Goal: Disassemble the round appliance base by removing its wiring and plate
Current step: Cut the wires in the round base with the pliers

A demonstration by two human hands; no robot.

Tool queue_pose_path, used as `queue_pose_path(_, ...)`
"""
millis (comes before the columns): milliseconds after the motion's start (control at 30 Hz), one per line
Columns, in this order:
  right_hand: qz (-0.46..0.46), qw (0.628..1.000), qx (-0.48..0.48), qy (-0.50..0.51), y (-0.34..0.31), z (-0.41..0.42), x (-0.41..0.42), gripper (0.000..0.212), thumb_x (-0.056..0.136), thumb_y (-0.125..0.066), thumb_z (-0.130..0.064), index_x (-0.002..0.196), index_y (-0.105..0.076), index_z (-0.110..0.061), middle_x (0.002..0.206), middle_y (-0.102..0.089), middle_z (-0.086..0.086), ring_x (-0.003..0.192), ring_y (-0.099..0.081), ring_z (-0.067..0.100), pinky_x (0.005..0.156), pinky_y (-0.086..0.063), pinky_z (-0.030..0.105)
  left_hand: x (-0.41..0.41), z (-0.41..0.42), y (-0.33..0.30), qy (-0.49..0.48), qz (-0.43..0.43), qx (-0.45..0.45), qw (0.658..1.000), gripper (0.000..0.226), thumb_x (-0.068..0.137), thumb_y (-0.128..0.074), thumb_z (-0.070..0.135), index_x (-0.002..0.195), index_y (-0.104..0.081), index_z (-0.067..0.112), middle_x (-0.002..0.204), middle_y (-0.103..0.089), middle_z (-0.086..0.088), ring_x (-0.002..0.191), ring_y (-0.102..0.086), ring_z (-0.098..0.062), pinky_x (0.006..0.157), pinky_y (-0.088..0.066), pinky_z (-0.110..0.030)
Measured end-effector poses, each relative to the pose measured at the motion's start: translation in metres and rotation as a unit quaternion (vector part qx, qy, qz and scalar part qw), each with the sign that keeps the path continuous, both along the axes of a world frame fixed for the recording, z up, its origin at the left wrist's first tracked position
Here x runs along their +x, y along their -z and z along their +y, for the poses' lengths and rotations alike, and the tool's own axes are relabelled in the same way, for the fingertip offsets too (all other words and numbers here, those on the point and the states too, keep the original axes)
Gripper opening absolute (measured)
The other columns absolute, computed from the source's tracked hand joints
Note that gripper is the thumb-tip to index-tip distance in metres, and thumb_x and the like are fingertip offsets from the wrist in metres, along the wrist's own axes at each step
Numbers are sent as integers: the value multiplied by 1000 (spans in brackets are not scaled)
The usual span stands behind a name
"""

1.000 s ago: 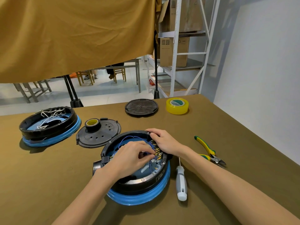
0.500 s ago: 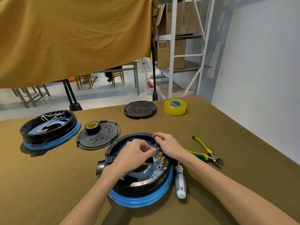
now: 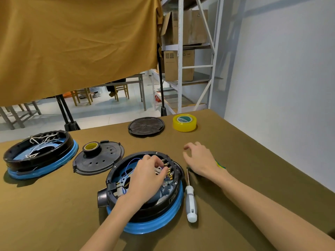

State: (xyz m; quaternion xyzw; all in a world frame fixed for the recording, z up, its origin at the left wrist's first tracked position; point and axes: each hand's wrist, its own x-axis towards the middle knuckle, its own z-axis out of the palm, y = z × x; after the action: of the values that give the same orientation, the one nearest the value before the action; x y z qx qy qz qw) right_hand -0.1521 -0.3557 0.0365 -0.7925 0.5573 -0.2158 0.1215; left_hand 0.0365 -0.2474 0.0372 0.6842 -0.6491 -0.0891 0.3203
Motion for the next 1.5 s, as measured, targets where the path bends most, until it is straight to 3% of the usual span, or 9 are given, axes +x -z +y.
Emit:
queue_pose_path(200, 170, 976, 120, 69, 9, 9, -54, 110, 73, -52, -90, 155, -28, -21, 151, -44, 16, 136, -44, 36, 111, -38, 49, -4, 2, 0, 57, -3, 12, 998, 22, 100, -61, 40, 121, -63, 35, 116, -49, 12, 114, -50, -15, 104, -42, -40)
queue_pose_path(500, 13, 999, 0, -36, -5, 23, -52, 91, 83, -76, -57, 151, -31, -18, 146, -53, 8, 128, -53, 24, 104, -48, 39, -6, 4, -6, 34, -54, -20, 998, 35, 101, -57, 46, 133, -59, 32, 123, -55, 13, 118, -48, -13, 103, -39, -34)
queue_pose_path(667, -74, 977, 6, -199, -34, 40, -26, 97, 73, -89, -42, 147, -26, -29, 143, -54, 3, 132, -50, 12, 113, -43, 34, -8, -4, -42, 119, 176, 8, 977, 46, 98, -64, 43, 141, -49, 34, 120, -62, 14, 100, -66, 0, 85, -54, -20)
queue_pose_path(800, -123, 956, 15, -266, -55, 49, -1, 92, 74, -90, -30, 143, -29, -29, 146, -54, 0, 137, -47, 8, 112, -42, 28, -2, -2, -55, 175, 189, 22, 966, 37, 98, -69, 28, 132, -56, 29, 100, -78, 3, 94, -73, -9, 87, -59, -33)
queue_pose_path(1067, -108, 982, 19, -154, -53, 61, -1, 92, 72, -89, -40, 145, -39, -16, 128, -56, -1, 112, -54, 12, 95, -48, 28, 7, 8, -47, -7, 278, -156, 948, 5, 104, -59, 20, 100, -61, 21, 83, -75, 6, 74, -75, -11, 68, -63, -32)
queue_pose_path(1200, -315, 866, 373, -109, -59, 61, 6, 38, 93, -60, 3, 130, -53, 9, 114, -69, 23, 92, -72, 23, 77, -55, 33, 1, 17, -44, 4, 219, -228, 949, 4, 103, -60, 22, 99, -59, 23, 81, -73, 7, 80, -73, -5, 76, -59, -28)
queue_pose_path(1300, -419, 727, 538, -83, -75, 57, 13, 53, 102, -49, -32, 131, -46, 12, 122, -66, 30, 109, -70, 35, 85, -57, 42, -6, 24, -46, 58, 157, -232, 958, 7, 99, -64, 18, 106, -62, 20, 92, -73, 11, 86, -72, -2, 79, -58, -23)
queue_pose_path(1400, -389, 725, 561, -91, -82, 53, 23, 83, 85, -63, -66, 131, -54, 3, 126, -67, 21, 116, -65, 32, 92, -54, 43, -8, 31, -47, 133, 65, -188, 971, 22, 93, -73, 13, 114, -67, 19, 98, -70, 14, 92, -67, -5, 83, -56, -27)
queue_pose_path(1500, -384, 777, 495, -67, -80, 51, 34, 56, 80, -76, -45, 118, -63, -6, 107, -66, 11, 93, -64, 25, 82, -56, 38, 2, 37, -52, 160, 24, -197, 967, 34, 91, -72, 10, 120, -72, 29, 103, -61, 15, 102, -59, -11, 87, -49, -26)
